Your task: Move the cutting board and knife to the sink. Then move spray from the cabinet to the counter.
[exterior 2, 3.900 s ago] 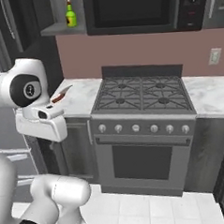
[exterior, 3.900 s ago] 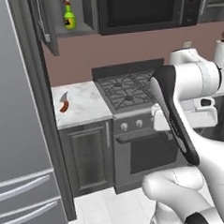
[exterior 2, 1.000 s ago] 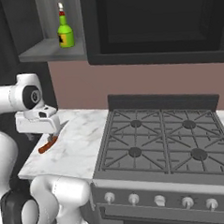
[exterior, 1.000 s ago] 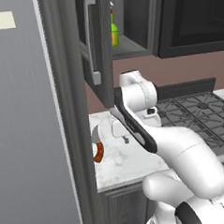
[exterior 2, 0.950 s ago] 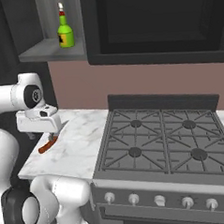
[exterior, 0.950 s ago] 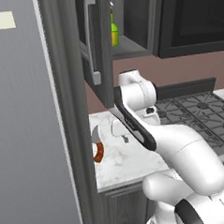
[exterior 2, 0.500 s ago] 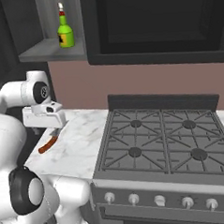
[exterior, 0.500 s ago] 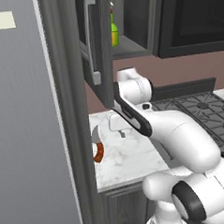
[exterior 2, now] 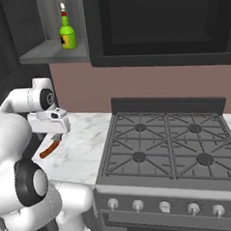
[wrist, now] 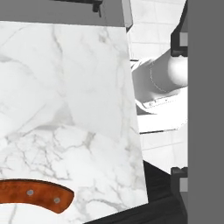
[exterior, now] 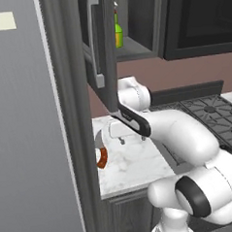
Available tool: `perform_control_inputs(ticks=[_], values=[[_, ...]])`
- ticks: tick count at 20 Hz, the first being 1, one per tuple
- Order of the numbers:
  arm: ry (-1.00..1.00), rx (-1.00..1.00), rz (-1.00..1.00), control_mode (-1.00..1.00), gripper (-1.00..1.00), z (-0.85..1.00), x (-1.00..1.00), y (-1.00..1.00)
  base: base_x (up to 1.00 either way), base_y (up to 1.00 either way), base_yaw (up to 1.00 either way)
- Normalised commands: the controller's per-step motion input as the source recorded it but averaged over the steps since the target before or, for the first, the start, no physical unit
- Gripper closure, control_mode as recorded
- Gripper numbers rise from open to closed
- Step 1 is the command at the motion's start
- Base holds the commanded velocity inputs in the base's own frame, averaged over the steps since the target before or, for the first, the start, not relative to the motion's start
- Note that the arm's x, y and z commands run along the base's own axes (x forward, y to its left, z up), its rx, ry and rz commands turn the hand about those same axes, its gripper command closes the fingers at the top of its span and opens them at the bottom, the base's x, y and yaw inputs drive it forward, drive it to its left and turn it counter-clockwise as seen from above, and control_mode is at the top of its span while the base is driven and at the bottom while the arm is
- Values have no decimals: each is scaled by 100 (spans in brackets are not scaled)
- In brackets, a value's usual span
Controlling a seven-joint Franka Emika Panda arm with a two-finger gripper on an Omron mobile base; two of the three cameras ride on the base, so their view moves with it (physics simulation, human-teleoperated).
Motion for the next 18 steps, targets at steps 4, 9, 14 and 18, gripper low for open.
perform_control_inputs(ticks=[4, 9, 14, 18], values=[[0, 0, 0, -100, -100, -30, 17, 19, 0, 0, 0], [0, 0, 0, -100, -100, -40, 17, 15, 0, 0, 0], [0, 0, 0, -100, -100, -45, 27, 15, 0, 0, 0], [0, 0, 0, -100, -100, -43, 34, 18, 0, 0, 0]])
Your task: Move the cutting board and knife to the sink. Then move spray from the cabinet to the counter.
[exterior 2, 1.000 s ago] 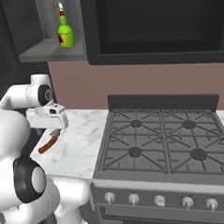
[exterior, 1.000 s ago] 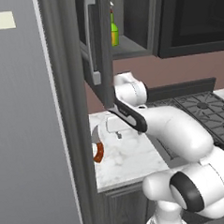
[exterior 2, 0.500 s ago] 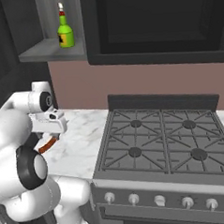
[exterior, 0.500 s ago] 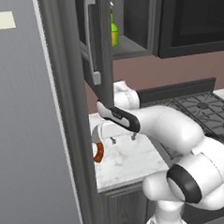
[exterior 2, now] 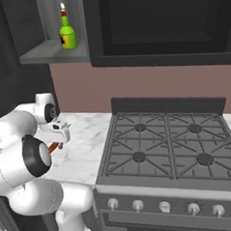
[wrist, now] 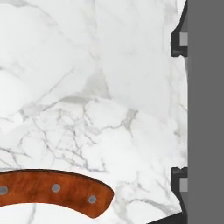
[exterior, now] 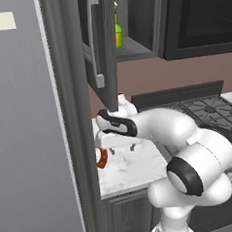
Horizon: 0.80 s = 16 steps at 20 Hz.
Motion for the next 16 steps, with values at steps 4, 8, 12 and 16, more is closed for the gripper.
perform_control_inputs(ticks=[4, 8, 12, 16], values=[[0, 0, 0, -100, -100, -19, 25, 13, 0, 0, 0], [-1, 0, 0, -100, -100, -1, 6, 26, 0, 0, 0], [0, 0, 0, -100, -100, 0, 17, 26, 0, 0, 0], [0, 0, 0, -100, -100, -9, 22, 18, 0, 0, 0]])
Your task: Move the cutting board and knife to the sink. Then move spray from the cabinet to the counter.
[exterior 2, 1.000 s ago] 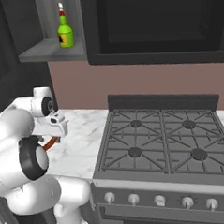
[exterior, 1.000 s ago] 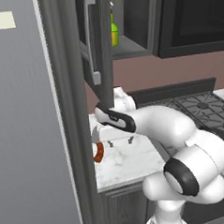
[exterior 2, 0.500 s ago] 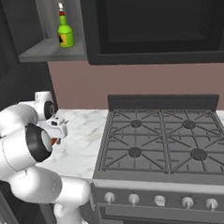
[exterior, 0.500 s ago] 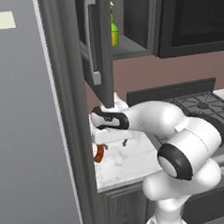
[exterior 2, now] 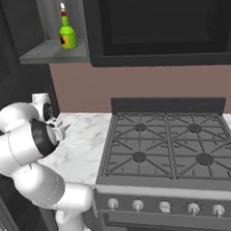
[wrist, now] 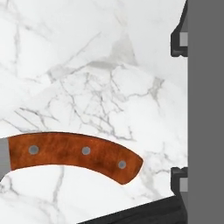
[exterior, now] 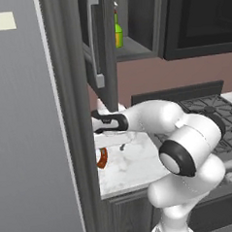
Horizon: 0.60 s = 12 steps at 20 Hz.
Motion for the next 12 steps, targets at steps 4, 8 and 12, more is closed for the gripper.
perform_control_inputs(ticks=[4, 8, 12], values=[[-2, 0, 0, -100, -100, -28, 20, 8, 0, 0, 0], [-2, 0, 0, -100, -100, -28, 25, 10, 0, 0, 0], [0, 0, 0, -100, -100, -25, 30, 19, 0, 0, 0]])
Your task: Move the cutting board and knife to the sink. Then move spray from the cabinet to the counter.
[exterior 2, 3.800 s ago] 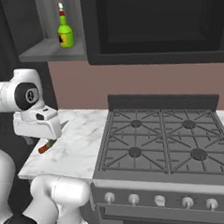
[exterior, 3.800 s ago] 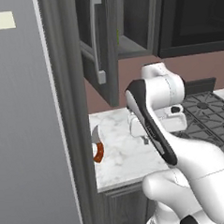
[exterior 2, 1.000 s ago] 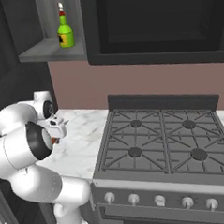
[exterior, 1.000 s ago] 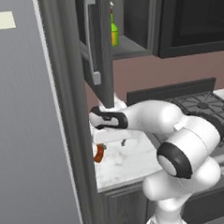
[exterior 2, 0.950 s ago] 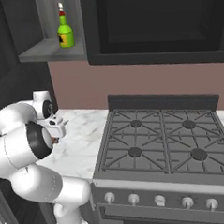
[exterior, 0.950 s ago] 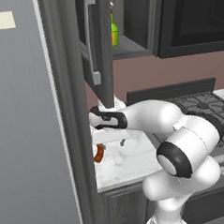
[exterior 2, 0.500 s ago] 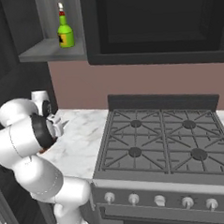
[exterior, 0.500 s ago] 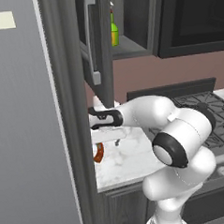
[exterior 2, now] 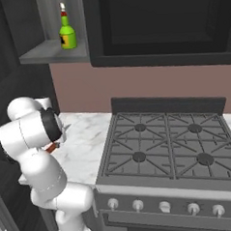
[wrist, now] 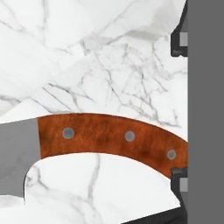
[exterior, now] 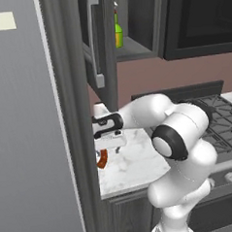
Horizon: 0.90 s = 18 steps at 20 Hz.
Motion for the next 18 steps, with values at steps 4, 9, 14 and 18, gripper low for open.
perform_control_inputs(ticks=[4, 9, 14, 18], values=[[-3, 0, 0, -100, -100, -10, 20, 7, 0, 0, 0], [-5, 0, 0, -100, -100, -14, 12, 0, 0, 0, 0], [-8, 0, 0, -100, -100, -16, 4, 0, 0, 0, 0], [-10, 0, 0, -100, -100, -28, 0, 1, 0, 0, 0]])
